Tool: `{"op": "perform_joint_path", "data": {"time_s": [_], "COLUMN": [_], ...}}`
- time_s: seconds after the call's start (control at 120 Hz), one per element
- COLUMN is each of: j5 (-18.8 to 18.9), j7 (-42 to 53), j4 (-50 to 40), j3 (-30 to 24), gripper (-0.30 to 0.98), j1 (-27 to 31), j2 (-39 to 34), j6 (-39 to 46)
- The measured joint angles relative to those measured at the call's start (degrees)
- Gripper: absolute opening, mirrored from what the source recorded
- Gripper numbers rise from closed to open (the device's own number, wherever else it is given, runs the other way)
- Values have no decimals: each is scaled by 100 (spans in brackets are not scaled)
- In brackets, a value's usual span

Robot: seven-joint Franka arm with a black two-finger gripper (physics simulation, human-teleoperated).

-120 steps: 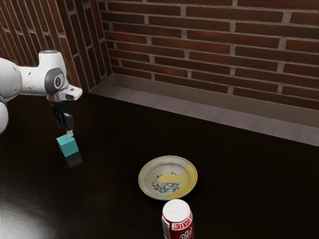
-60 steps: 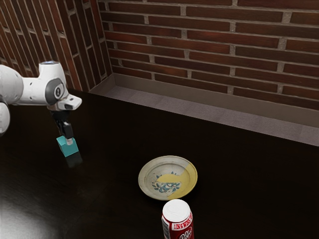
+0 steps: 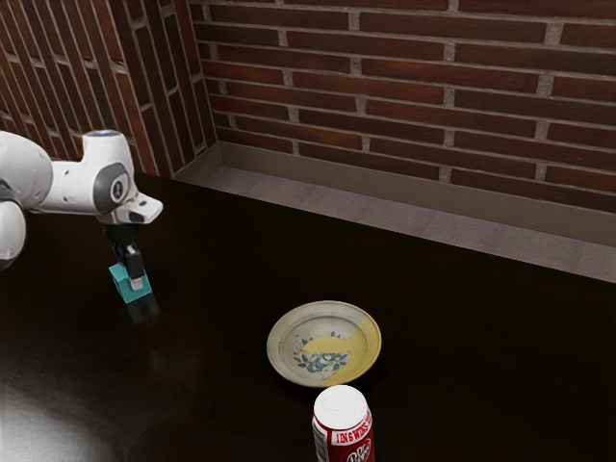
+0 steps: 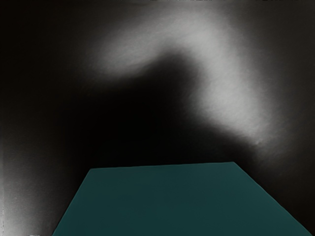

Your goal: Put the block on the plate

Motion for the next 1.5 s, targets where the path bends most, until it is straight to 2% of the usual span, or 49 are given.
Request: {"op": "perform_joint_path", "data": {"time_s": [0.225,0.642,0.875,1.5], "j5": [180,282,319,404], "j7": [5,-60,-163,-764], "j4": [13,-210,-593,-1334], "j3": [-20,-11,32,51], "gripper": [43,40,38,38], "j1": [-9,-232,-712,-2318], "j2": [-8,-388,-879,-1600], "j6": [45,76,80,74]}}
